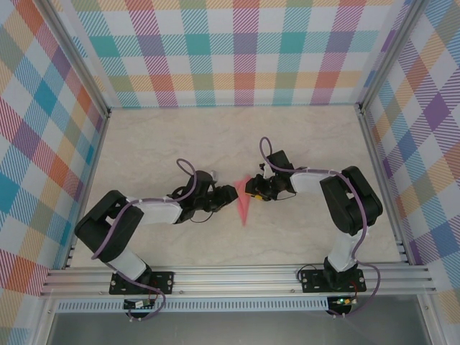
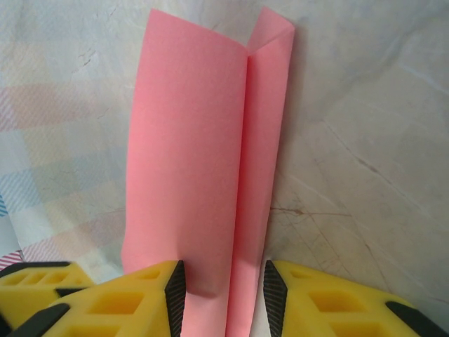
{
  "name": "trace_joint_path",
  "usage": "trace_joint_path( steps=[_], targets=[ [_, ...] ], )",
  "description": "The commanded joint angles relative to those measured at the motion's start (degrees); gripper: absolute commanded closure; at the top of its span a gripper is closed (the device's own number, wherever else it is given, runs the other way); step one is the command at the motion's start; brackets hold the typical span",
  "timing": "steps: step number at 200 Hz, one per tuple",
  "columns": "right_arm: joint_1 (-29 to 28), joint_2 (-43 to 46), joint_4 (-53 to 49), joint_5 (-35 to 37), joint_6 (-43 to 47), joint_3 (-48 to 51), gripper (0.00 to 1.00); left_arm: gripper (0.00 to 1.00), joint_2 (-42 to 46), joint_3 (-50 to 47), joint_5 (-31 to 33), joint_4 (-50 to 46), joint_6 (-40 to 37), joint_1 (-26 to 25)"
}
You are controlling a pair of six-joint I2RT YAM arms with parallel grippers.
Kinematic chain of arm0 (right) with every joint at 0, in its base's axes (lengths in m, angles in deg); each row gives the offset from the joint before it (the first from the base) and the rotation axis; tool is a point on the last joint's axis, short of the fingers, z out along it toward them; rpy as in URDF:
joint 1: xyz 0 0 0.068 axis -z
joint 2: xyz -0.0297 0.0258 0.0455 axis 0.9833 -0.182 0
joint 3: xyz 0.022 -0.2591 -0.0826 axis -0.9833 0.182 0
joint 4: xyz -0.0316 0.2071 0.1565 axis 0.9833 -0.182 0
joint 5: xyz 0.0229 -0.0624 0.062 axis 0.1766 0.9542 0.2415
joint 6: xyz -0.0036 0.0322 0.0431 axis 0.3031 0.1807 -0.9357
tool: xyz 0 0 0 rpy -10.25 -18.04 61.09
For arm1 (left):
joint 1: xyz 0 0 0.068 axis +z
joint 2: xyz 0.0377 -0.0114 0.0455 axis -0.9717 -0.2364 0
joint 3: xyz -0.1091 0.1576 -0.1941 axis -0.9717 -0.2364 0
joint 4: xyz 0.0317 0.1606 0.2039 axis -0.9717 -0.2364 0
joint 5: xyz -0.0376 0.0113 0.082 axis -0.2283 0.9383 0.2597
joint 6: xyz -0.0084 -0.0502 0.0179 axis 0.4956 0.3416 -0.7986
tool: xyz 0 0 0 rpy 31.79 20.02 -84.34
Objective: Fold a paper plane with a square sheet of paper (fold left side to right side)
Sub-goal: Fold the wing for the fifth time at the center of the table.
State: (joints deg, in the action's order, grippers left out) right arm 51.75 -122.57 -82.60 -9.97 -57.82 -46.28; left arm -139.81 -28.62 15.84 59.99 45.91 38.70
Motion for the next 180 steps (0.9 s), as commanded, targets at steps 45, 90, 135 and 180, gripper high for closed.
trace_joint_path(
  steps=[45, 90, 135, 180],
  targets=[
    [-0.9, -3.2, -2.9, 1.5, 1.7, 0.5, 0.62, 0.52, -7.8, 4.9, -5.6, 5.4, 0.2, 2.6],
    [-0.9, -3.1, -3.0, 1.6, 1.8, 0.4, 0.62, 0.59, -10.1, 6.5, -6.2, 6.0, 0.2, 3.0],
    [-0.9, -3.2, -3.2, 1.5, 1.9, 0.3, 0.62, 0.67, -11.9, 7.7, -6.4, 6.5, 0.2, 3.5],
    [-1.0, -3.2, -3.4, 1.4, 2.1, 0.2, 0.62, 0.79, -13.4, 8.1, -5.6, 5.9, -0.1, 4.0]
  ],
)
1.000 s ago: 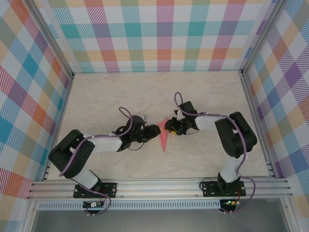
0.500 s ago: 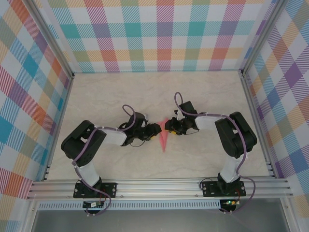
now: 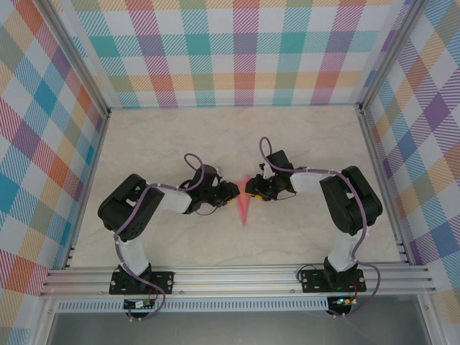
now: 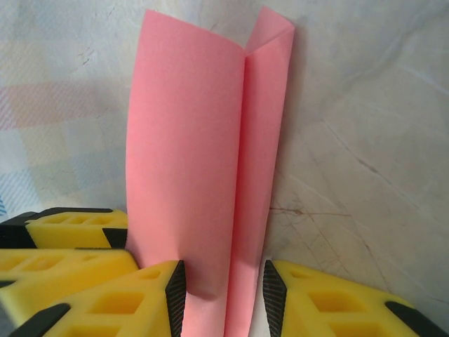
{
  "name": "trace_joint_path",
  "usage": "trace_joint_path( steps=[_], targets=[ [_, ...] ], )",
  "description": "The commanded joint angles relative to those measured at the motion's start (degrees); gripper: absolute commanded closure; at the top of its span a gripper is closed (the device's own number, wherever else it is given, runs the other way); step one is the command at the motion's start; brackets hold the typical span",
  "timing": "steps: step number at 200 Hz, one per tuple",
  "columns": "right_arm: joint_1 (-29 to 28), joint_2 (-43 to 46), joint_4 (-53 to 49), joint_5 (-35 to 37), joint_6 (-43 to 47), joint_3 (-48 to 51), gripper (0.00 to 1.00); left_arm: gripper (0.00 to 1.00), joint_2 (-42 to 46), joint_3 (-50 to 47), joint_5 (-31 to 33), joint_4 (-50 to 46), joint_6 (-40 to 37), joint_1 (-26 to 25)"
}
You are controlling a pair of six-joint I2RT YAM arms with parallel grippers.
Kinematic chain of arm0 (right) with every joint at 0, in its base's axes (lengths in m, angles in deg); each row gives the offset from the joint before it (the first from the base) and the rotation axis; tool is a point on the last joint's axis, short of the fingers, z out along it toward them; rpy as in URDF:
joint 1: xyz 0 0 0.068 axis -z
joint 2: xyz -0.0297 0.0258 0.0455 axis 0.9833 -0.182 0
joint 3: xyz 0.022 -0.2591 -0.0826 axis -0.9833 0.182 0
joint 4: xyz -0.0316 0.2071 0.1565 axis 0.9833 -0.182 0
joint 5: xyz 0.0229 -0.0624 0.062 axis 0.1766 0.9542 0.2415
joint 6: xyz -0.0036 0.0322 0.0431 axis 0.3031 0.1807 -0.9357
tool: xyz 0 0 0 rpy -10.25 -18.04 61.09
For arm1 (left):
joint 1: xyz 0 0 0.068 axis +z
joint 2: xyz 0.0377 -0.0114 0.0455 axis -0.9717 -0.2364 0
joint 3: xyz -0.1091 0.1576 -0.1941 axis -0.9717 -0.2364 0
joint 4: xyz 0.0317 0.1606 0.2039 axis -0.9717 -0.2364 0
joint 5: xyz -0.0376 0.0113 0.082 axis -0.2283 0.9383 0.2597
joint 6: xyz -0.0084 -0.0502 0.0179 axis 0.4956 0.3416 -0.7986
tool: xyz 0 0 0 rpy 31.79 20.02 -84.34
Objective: Fold a paper plane with a square sheet of paper (fold left side to right side)
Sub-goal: Fold the wing for the fifth time at the center of the table.
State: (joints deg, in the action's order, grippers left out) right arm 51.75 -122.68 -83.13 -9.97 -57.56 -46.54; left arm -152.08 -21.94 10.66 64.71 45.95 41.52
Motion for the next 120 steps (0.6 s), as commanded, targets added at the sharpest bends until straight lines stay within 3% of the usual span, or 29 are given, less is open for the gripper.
trace_joint_path(
  steps=[1, 55, 120],
  targets=[
    [-1.0, -3.1, -2.9, 1.4, 1.8, 0.5, 0.62, 0.79, -1.2, 1.4, -0.4, 1.2, -0.1, 1.1],
    [-1.2, -3.2, -3.3, 1.4, 2.0, 0.4, 0.62, 0.95, -1.4, 1.4, -0.6, 2.4, -0.6, 1.5],
    [-1.3, -3.4, -3.2, 1.4, 2.0, 0.3, 0.62, 1.00, -1.9, 1.9, -0.2, 1.8, -1.6, 1.5]
  ],
)
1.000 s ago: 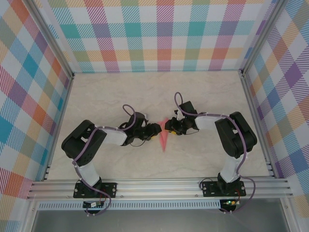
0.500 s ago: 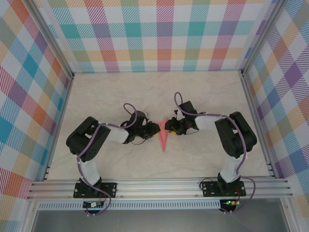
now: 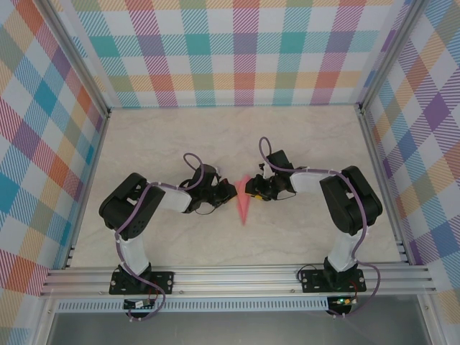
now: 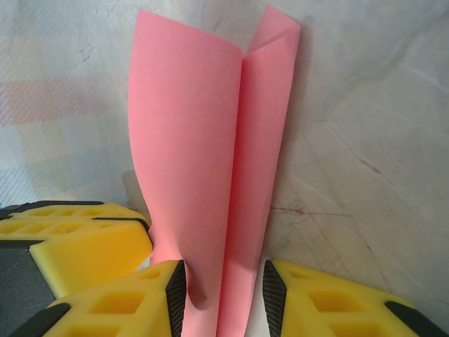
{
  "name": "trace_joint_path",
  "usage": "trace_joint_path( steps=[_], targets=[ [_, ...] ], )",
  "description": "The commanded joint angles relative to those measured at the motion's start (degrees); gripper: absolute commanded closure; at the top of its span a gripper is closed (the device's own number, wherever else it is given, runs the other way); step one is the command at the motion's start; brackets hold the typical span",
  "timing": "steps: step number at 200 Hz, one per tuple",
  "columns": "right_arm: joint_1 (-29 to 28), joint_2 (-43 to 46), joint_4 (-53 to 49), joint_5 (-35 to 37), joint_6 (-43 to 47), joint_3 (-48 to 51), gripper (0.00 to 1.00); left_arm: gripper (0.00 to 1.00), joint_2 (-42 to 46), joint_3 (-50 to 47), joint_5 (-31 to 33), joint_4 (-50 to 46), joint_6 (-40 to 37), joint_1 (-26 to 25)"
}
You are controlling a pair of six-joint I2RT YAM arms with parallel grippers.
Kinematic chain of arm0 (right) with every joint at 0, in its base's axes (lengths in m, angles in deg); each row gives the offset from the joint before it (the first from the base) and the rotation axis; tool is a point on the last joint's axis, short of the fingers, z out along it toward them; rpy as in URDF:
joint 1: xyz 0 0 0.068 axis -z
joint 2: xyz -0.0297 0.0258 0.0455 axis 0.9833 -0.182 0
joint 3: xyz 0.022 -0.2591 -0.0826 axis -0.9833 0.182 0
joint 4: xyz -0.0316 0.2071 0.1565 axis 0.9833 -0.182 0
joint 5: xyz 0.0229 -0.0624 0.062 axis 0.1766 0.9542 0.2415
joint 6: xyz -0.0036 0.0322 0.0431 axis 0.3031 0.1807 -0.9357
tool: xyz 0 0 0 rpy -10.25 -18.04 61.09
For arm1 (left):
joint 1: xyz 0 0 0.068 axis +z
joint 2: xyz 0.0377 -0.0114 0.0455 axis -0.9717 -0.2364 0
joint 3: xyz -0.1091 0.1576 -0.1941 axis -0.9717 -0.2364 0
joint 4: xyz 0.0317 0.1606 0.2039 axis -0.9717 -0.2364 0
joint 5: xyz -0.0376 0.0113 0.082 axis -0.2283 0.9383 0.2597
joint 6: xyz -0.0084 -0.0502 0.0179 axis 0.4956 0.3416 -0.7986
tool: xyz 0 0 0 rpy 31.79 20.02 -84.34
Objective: Fold a paper plane with a square sheet of paper (fold left side to right side)
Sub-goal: Fold the wing for the fifth time at the center of the table.
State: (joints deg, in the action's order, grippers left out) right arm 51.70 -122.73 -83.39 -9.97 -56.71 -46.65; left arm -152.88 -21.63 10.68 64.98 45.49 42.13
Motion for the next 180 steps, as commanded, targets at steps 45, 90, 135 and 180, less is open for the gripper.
trace_joint_path(
  steps=[45, 90, 135, 180],
  targets=[
    [-1.2, -1.6, -1.6, 0.4, 1.1, 0.7, 0.61, 1.00, -1.9, 2.2, 0.5, 0.4, -1.8, 1.0],
    [1.1, 4.3, -1.3, -0.7, 0.6, 0.2, 0.48, 1.00, -2.3, 2.1, 0.7, 0.5, -2.1, 1.0],
    [2.9, 2.0, 0.7, -3.5, -1.2, -3.6, 0.37, 1.00, -2.2, 2.1, 0.5, 0.4, -2.2, 1.0],
    [3.0, -2.4, 1.3, -3.2, -2.6, -8.3, 0.24, 1.00, -2.0, 2.0, 0.4, 0.5, -2.3, 1.0]
  ],
)
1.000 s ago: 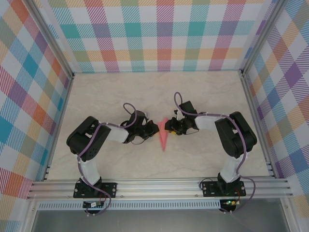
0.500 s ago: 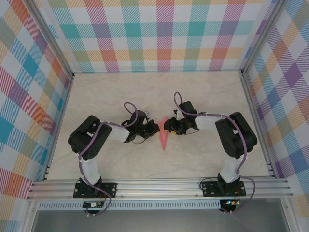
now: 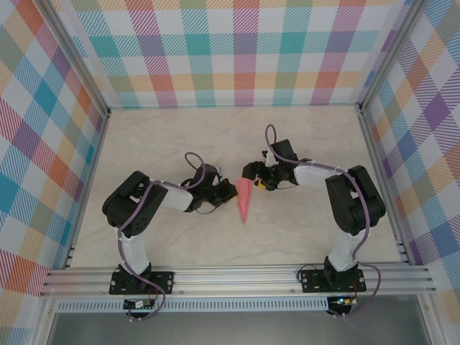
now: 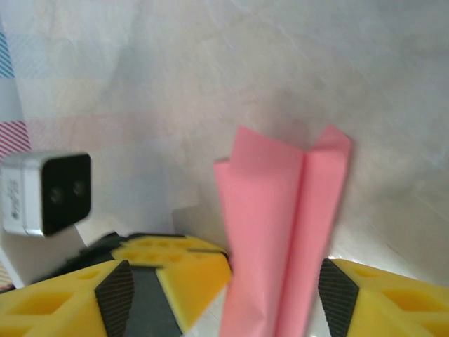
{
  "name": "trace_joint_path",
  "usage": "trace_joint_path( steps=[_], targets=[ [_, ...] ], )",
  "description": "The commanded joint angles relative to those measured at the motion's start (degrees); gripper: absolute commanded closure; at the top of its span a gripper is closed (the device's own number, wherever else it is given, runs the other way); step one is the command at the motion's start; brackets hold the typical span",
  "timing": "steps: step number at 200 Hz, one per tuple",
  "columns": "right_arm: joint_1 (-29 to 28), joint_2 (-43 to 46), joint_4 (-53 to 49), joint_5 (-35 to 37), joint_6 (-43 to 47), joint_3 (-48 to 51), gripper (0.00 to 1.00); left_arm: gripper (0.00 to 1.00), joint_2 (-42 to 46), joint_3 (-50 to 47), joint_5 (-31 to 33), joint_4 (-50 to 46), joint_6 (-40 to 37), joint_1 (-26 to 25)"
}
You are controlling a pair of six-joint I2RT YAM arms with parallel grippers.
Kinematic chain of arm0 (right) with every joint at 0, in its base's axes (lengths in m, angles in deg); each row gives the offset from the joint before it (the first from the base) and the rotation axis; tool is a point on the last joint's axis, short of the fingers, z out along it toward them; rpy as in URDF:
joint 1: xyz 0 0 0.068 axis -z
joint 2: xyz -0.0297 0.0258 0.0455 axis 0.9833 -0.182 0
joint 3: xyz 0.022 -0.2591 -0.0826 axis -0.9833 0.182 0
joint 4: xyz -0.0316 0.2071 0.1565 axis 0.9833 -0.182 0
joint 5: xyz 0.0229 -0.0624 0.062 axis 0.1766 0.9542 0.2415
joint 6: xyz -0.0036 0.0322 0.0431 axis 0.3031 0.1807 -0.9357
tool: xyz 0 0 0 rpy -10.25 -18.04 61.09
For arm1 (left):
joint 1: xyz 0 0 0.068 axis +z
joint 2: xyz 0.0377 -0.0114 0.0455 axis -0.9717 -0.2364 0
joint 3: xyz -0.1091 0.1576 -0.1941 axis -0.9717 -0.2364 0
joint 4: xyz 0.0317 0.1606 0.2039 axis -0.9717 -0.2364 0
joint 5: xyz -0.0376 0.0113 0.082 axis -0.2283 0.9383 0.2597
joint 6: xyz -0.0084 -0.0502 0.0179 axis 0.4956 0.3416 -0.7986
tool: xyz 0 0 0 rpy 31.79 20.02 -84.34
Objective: Fold a paper plane with a square sheet of paper (fold left side to right side)
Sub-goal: Fold the wing for the fifth time at the center of the table.
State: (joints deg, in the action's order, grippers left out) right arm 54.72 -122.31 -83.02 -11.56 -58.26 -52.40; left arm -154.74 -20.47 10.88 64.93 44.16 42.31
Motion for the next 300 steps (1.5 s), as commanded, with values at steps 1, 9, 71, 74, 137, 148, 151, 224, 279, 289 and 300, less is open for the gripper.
trace_joint_path(
  steps=[1, 9, 71, 74, 137, 148, 151, 224, 279, 289, 300],
  targets=[
    [0.0, -2.9, 0.9, -1.6, -1.0, -2.7, 0.24, 1.00, -0.2, 0.8, 0.2, 0.6, -1.0, 0.8],
    [-0.1, -3.8, 1.0, -2.0, -1.4, -3.5, 0.23, 1.00, -0.2, 0.8, 0.1, 0.5, -1.0, 0.8],
    [0.0, -8.3, -0.6, -2.4, -1.3, -7.0, 0.22, 1.00, 0.4, 1.0, -0.4, 0.6, -1.6, 0.8],
    [0.0, -8.3, -0.8, -2.3, -1.2, -7.0, 0.22, 1.00, 0.5, 1.0, -0.4, 0.6, -1.7, 0.8],
    [0.0, -8.5, -3.2, -1.0, -0.3, -5.9, 0.23, 1.00, -0.2, 2.3, -0.7, 0.2, -2.3, 0.8],
    [-0.1, -8.7, -3.2, -1.1, -0.3, -5.9, 0.23, 1.00, -0.3, 2.4, -0.7, 0.3, -2.3, 0.8],
    [-0.1, -8.8, -3.2, -1.1, -0.2, -5.9, 0.23, 1.00, -0.3, 2.4, -0.7, 0.3, -2.4, 0.8],
    [-0.1, -9.0, -3.6, -1.2, 0.2, -5.9, 0.23, 1.00, -1.0, 1.7, 0.3, -0.7, -2.4, 0.8],
    [-0.1, -9.0, -3.9, -1.2, 0.5, -6.0, 0.23, 1.00, -1.4, 0.9, 0.5, -0.7, -2.6, 0.8],
    [-0.1, -9.0, -3.9, -1.3, 0.6, -6.1, 0.23, 1.00, -1.8, 0.9, 0.5, -0.5, -2.5, 0.8],
    [-0.1, -8.9, -4.0, -1.4, 0.6, -6.2, 0.23, 1.00, -2.0, 0.9, 0.6, -0.5, -2.5, 0.8]
  ],
)
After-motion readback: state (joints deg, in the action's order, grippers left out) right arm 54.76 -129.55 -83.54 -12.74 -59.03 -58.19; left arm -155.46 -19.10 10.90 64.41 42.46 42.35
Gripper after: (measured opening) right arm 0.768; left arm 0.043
